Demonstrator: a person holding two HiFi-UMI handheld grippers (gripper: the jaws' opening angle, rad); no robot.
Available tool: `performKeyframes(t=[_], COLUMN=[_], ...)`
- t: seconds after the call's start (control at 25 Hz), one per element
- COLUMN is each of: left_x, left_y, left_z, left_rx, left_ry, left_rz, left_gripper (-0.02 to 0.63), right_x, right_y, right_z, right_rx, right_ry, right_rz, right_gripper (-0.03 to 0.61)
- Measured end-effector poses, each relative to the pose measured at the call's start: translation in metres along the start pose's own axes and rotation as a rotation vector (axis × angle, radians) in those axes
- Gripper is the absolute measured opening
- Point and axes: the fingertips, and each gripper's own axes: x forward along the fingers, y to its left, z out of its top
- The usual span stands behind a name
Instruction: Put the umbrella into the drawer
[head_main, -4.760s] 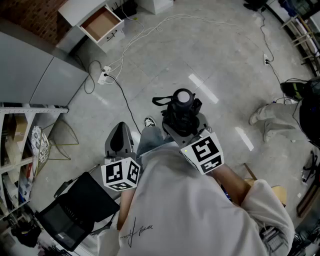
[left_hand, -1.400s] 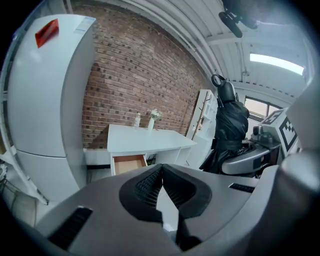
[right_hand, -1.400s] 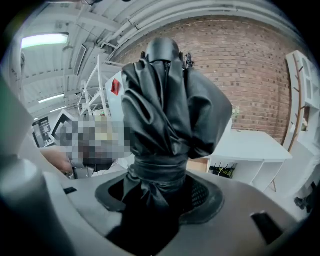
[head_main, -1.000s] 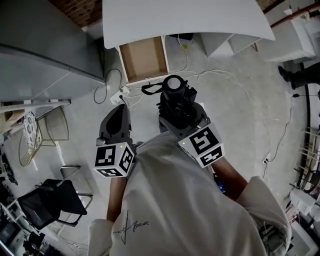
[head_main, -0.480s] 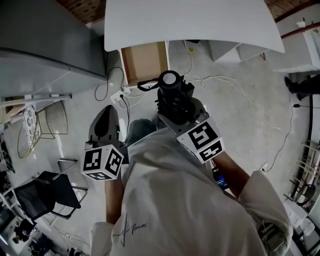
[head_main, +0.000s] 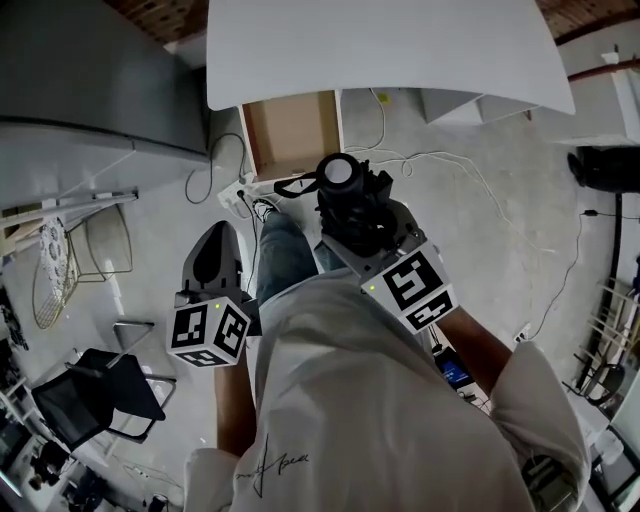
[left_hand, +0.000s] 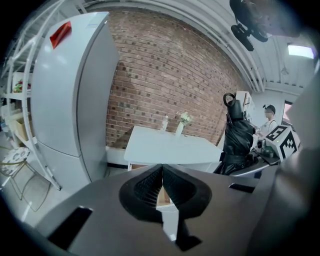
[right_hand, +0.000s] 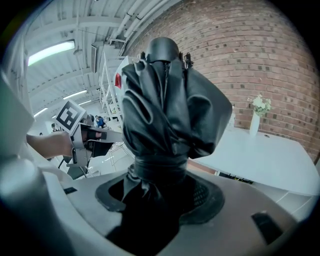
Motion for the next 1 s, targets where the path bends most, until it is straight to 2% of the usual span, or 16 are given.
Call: performKeyframes(t=[0.2,0.36,0.8,1.0], left_x=[0.02,0.035,0.057,0.068], left_y=[0.018,0.034,0.044,0.048], left_z=[0.006,0.005,0.002,-0.014], left_rx=[-0.035,-0.002,0.017,0.04], left_ry=[0.011,0.03,0.05,0.113], left_rz=[-0.024,-0.029,-0.04,-0.05], left_gripper=[0.018,0.018,0.018,0.018], right_x=[0.025,0.053,0.098,0.118], right_y=[-0.01,-0.014,-0.018,-0.025], right_z=[0.003,-0.001,-0.015,-0.022], right_rx=[-0.013,0.0,0.066,0.083], right_ry=[0.031,0.056,0.107,0.126], right_rz=[-0.02,-0.02,-0.009,-0.002], right_gripper=[0.262,0.262,0.262,0.262])
